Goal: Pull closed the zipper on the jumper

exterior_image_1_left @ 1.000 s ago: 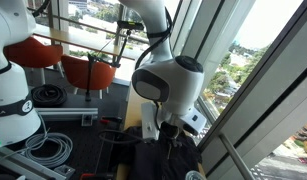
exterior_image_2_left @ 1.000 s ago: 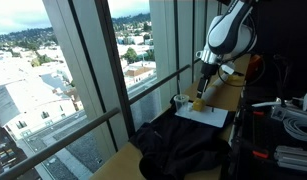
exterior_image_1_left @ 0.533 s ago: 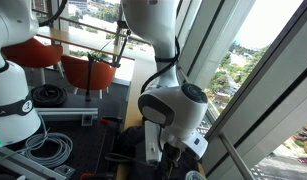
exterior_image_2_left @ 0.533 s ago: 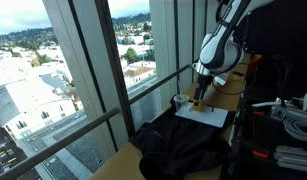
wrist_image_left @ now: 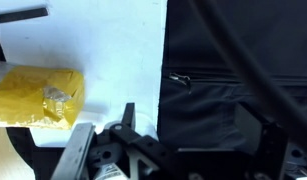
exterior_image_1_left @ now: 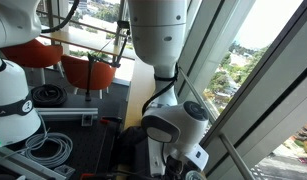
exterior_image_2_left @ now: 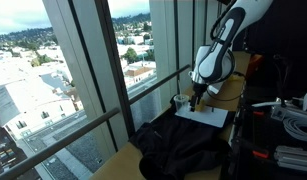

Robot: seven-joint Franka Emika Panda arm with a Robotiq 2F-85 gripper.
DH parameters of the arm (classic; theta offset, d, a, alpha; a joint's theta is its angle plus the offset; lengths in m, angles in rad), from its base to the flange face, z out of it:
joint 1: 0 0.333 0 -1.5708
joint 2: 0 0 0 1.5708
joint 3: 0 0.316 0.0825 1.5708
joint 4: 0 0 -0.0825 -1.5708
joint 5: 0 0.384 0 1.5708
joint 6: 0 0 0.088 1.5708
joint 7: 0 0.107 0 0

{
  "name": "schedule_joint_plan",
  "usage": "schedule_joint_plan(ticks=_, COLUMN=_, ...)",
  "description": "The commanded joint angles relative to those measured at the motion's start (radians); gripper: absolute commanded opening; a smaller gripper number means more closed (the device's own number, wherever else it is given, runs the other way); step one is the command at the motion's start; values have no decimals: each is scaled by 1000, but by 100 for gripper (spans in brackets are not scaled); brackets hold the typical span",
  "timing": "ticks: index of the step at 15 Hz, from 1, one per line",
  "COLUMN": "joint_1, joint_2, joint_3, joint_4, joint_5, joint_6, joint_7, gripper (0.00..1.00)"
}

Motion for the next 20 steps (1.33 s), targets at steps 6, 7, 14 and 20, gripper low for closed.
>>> schedule_joint_plan(ticks=6, joint_1=16, joint_2=137, joint_3=5, joint_4=87, joint_5=-119, joint_6=57, joint_7=133, gripper=100)
schedule_joint_plan(ticks=7, joint_1=20, joint_2=148, joint_3=2, joint_4=95, joint_5=-124, joint_6=57, joint_7=140, gripper=100)
schedule_joint_plan(ticks=14, joint_1=25, joint_2=194, joint_3=-2, joint_4=150, joint_5=-153, joint_6=43, joint_7=161, gripper=100)
schedule_joint_plan(ticks=20, joint_1=22, joint_2=215, joint_3=1, joint_4=164, joint_5=-151, joint_6=44, joint_7=163, gripper=93)
